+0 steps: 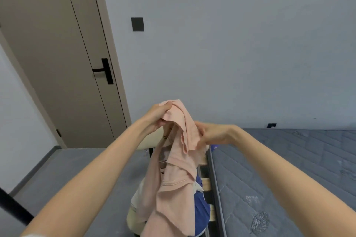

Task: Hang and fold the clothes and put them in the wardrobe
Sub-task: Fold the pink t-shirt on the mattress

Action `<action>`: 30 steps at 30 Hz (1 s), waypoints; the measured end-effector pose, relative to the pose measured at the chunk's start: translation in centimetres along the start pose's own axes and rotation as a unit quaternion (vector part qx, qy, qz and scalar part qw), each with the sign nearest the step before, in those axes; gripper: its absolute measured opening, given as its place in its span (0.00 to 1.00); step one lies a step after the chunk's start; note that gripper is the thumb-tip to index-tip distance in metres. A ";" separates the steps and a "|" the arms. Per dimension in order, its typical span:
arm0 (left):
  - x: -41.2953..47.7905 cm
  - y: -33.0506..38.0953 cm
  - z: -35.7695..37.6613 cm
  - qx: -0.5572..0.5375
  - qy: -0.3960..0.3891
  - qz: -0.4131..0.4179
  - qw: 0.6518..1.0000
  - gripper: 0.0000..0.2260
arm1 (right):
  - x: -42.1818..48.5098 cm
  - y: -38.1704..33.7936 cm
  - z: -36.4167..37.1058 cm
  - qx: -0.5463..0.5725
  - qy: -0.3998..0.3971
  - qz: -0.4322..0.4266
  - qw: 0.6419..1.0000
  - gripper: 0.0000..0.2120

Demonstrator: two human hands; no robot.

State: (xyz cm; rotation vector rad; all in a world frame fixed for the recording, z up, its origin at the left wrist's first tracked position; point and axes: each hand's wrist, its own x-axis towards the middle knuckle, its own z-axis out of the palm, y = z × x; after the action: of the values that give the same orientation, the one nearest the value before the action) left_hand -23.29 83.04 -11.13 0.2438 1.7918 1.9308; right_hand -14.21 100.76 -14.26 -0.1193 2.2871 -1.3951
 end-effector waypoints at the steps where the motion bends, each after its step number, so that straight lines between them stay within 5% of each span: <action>1: 0.0 0.2 0.2 -0.035 -0.004 0.001 0.999 0.06 | -0.1 0.5 0.6 -0.031 -0.004 0.002 1.000 0.33; 6: -0.3 1.3 0.2 -0.118 -0.005 0.018 0.993 0.06 | 0.0 1.7 2.2 0.046 0.227 -0.029 0.972 0.11; 10: 0.1 0.8 -2.6 0.125 0.142 0.069 0.980 0.13 | 0.2 0.9 0.3 0.068 0.373 -0.021 0.925 0.10; 12: 0.0 0.1 -4.1 0.164 0.171 0.054 0.970 0.14 | -0.2 -0.1 -0.9 0.041 0.437 -0.038 0.898 0.10; 14: -0.3 -0.4 -4.7 0.009 0.160 -0.013 0.987 0.12 | -0.7 -1.4 -1.8 -0.022 0.453 -0.060 0.889 0.10; 17: -0.8 -0.5 -5.3 -0.261 0.098 -0.064 0.958 0.10 | -0.9 -3.0 -1.6 -0.131 0.417 -0.073 0.896 0.08; 19: -1.1 -0.8 -5.8 -0.296 0.058 -0.052 0.952 0.11 | -0.8 -3.9 -1.0 -0.142 0.415 -0.092 0.894 0.08; 24: -2.4 -1.9 -5.2 0.059 0.073 0.064 0.994 0.23 | -0.2 -5.3 -0.6 -0.215 0.389 -0.100 0.890 0.07; 26: -2.9 -1.8 -4.7 0.273 0.054 0.168 0.946 0.36 | -0.1 -5.7 -0.7 -0.240 0.363 -0.092 0.896 0.07; 28: -3.0 -2.2 -3.7 0.456 -0.021 0.219 0.862 0.50 | 0.0 -6.2 -0.5 -0.254 0.340 -0.099 0.900 0.07; 30: -3.0 -2.8 -2.2 0.515 -0.044 0.228 0.825 0.51 | 0.1 -6.7 -0.3 -0.273 0.323 -0.106 0.900 0.08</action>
State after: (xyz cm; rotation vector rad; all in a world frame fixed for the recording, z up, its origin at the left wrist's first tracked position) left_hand -21.05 79.75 -13.52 1.1788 2.7087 0.9201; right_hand -15.49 97.76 -8.37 -0.0873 3.2715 -0.9160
